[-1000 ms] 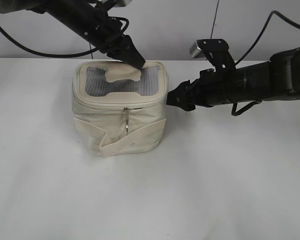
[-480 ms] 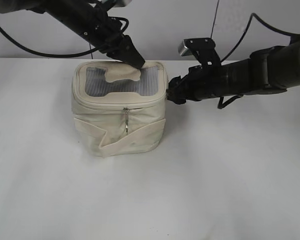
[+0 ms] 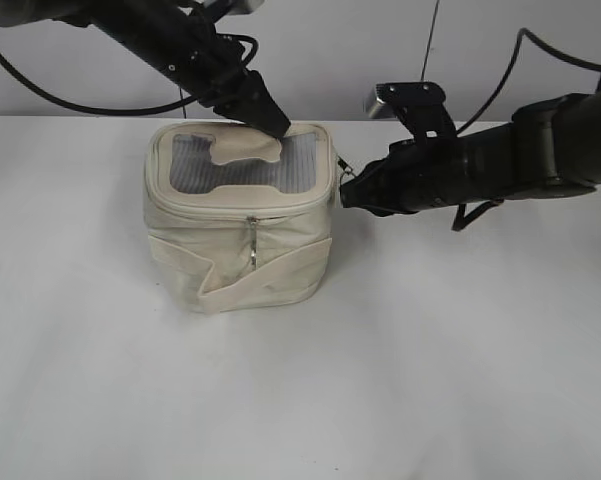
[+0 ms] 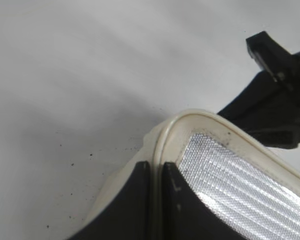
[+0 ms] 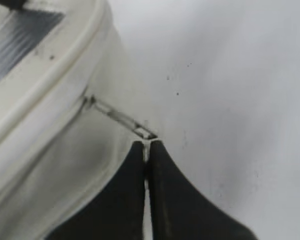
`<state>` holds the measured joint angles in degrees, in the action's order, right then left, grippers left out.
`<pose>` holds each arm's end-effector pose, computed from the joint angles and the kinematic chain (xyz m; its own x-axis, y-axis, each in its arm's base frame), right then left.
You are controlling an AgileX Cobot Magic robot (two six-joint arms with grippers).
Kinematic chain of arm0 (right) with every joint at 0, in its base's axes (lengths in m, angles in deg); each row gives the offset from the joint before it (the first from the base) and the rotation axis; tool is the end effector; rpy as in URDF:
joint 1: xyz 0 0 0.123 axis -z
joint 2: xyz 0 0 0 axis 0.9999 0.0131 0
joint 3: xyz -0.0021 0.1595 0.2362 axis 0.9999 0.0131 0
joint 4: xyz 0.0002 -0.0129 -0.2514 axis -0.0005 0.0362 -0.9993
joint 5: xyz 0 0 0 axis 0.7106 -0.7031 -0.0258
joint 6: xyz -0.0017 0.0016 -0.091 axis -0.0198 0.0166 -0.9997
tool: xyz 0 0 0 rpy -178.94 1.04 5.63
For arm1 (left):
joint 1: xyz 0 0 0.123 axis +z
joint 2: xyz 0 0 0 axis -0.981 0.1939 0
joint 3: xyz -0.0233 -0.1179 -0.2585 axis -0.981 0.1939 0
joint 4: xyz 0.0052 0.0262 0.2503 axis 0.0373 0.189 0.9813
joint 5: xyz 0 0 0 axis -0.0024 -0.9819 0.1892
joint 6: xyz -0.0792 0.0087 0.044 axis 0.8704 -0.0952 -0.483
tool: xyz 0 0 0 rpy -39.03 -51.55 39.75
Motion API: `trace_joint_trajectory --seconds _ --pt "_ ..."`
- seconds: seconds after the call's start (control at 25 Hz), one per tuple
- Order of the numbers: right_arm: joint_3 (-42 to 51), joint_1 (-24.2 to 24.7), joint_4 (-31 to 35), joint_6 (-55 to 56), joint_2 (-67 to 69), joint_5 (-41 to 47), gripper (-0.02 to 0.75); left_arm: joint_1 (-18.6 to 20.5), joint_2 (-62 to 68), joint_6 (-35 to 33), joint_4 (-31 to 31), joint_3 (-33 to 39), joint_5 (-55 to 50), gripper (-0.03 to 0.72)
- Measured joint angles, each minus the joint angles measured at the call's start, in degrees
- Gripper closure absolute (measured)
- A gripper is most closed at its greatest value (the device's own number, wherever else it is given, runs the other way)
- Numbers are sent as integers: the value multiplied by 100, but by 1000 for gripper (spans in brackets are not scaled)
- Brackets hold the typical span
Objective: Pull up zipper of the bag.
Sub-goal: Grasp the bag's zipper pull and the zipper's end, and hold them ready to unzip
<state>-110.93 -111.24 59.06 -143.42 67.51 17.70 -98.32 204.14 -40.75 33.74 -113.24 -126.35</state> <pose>0.3635 0.1733 0.1256 -0.6625 -0.2429 -0.7086 -0.5228 0.8274 0.2053 0.4450 -0.2193 0.2147 -0.4945 0.5910 -0.6373 0.8662 0.3957 -0.3051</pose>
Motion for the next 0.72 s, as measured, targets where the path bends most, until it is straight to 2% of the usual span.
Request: trace_joint_trajectory --seconds 0.16,0.52,0.72 --pt "746 -4 13 15 -689 47 727 -4 0 26 -6 0 12 650" --pt "1985 -55 44 182 -1784 1081 729 -11 0 285 -74 17 107 650" --pt "2073 -765 -44 441 -1882 1191 729 -17 0 465 -145 45 196 651"
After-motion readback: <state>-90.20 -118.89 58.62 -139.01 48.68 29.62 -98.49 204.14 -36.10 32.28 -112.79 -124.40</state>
